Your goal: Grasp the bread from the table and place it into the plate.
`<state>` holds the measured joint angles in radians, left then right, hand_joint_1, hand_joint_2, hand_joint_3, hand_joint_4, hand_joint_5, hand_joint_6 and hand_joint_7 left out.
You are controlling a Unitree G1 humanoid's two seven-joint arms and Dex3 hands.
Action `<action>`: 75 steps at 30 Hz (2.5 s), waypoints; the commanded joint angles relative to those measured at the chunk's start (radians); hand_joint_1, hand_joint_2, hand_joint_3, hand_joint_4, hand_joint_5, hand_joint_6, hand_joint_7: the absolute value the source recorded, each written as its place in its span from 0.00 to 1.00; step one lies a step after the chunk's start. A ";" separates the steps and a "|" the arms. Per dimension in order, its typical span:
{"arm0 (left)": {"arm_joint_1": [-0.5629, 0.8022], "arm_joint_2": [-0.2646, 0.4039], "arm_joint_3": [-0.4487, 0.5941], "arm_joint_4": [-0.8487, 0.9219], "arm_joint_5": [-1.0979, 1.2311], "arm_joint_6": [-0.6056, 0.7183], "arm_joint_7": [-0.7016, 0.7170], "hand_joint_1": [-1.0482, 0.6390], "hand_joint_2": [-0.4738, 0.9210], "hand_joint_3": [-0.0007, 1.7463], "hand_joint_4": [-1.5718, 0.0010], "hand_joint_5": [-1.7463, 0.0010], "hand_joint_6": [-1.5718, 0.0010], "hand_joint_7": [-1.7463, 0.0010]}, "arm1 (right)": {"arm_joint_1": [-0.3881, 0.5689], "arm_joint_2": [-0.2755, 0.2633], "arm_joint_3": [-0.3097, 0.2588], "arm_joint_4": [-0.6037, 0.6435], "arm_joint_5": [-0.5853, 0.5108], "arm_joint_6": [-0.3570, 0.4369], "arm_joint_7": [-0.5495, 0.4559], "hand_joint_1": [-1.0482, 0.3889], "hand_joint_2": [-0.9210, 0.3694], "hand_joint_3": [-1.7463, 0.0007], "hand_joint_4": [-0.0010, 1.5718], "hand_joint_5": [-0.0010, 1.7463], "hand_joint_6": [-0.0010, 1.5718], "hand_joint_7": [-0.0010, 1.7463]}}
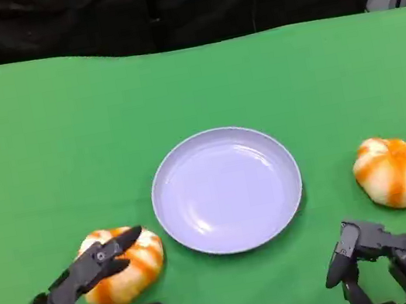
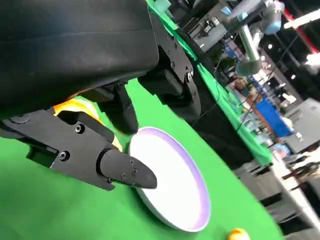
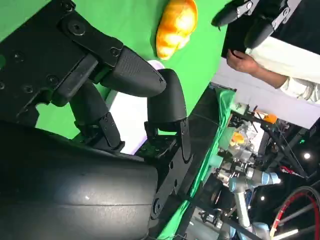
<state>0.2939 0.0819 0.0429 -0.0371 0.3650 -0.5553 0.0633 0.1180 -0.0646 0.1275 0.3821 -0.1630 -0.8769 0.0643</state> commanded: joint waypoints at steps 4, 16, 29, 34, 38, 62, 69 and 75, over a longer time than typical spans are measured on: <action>0.015 0.020 -0.002 -0.033 0.008 0.034 0.019 0.39 0.97 0.00 0.71 0.70 0.67 0.99 | 0.001 -0.004 -0.005 -0.010 0.009 0.007 -0.006 0.38 0.45 0.15 0.50 1.00 0.47 0.90; -0.047 0.112 -0.079 -0.251 0.582 0.375 -0.019 0.29 0.95 0.00 0.80 0.76 0.76 1.00 | 0.005 -0.003 -0.006 -0.017 0.000 0.006 -0.010 0.38 0.44 0.14 0.49 1.00 0.46 0.90; -0.091 0.181 -0.191 -0.273 0.752 0.551 -0.076 0.27 0.96 0.00 0.82 0.79 0.80 1.00 | 0.007 -0.004 -0.005 -0.020 0.004 0.008 -0.008 0.38 0.44 0.14 0.50 1.00 0.46 0.90; -0.119 0.197 -0.231 -0.262 0.797 0.601 -0.098 0.27 0.96 0.00 0.80 0.80 0.79 1.00 | 0.009 -0.003 -0.004 -0.027 0.004 0.014 -0.008 0.37 0.43 0.15 0.50 1.00 0.46 0.90; -0.146 0.205 -0.266 -0.235 0.832 0.636 -0.107 0.27 0.96 0.00 0.79 0.81 0.78 0.99 | 0.009 -0.004 -0.004 -0.027 0.004 0.012 -0.008 0.37 0.43 0.16 0.49 1.00 0.46 0.90; -0.353 0.209 -0.416 0.114 0.826 0.790 -0.125 0.26 0.97 0.00 0.73 0.88 0.77 1.00 | 0.016 -0.006 -0.004 -0.035 0.004 0.013 -0.007 0.38 0.43 0.15 0.49 1.00 0.45 0.89; -0.383 0.217 -0.426 0.214 0.743 0.753 -0.059 0.31 0.98 0.00 0.72 0.91 0.77 1.00 | 0.015 -0.007 -0.005 -0.032 0.004 0.007 -0.008 0.39 0.43 0.15 0.48 1.00 0.45 0.89; -0.378 0.244 -0.414 0.286 0.648 0.596 0.231 0.51 1.00 0.05 0.42 0.53 0.37 0.96 | 0.017 -0.008 -0.005 -0.037 0.005 0.012 -0.006 0.39 0.43 0.15 0.49 1.00 0.45 0.90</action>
<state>-0.0935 0.2998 -0.3799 0.2174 1.0522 0.1057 0.1969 0.1264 -0.0629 0.1278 0.3591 -0.1664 -0.8653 0.0625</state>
